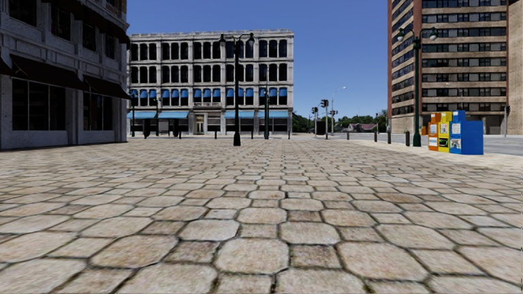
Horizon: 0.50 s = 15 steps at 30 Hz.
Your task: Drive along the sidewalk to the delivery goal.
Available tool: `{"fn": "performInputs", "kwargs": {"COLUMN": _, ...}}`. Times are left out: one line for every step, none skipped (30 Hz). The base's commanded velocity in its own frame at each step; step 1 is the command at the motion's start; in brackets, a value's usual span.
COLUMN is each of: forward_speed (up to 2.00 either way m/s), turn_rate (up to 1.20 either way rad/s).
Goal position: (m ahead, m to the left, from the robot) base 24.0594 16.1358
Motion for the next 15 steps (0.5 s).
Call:
{"fn": "performInputs", "kwargs": {"forward_speed": 2.00, "turn_rate": 0.00}}
{"fn": "performInputs", "kwargs": {"forward_speed": 2.00, "turn_rate": 0.00}}
{"fn": "performInputs", "kwargs": {"forward_speed": 2.00, "turn_rate": 0.00}}
{"fn": "performInputs", "kwargs": {"forward_speed": 2.00, "turn_rate": 0.00}}
{"fn": "performInputs", "kwargs": {"forward_speed": 2.00, "turn_rate": 0.00}}
{"fn": "performInputs", "kwargs": {"forward_speed": 2.00, "turn_rate": 0.00}}
{"fn": "performInputs", "kwargs": {"forward_speed": 2.00, "turn_rate": 0.00}}
{"fn": "performInputs", "kwargs": {"forward_speed": 2.00, "turn_rate": 0.00}}
{"fn": "performInputs", "kwargs": {"forward_speed": 2.00, "turn_rate": 0.00}}
{"fn": "performInputs", "kwargs": {"forward_speed": 2.00, "turn_rate": 0.00}}
{"fn": "performInputs", "kwargs": {"forward_speed": 2.00, "turn_rate": 0.00}}
{"fn": "performInputs", "kwargs": {"forward_speed": 2.00, "turn_rate": 0.00}}
{"fn": "performInputs", "kwargs": {"forward_speed": 2.00, "turn_rate": 0.00}}
{"fn": "performInputs", "kwargs": {"forward_speed": 2.00, "turn_rate": 0.00}}
{"fn": "performInputs", "kwargs": {"forward_speed": 2.00, "turn_rate": 0.00}}
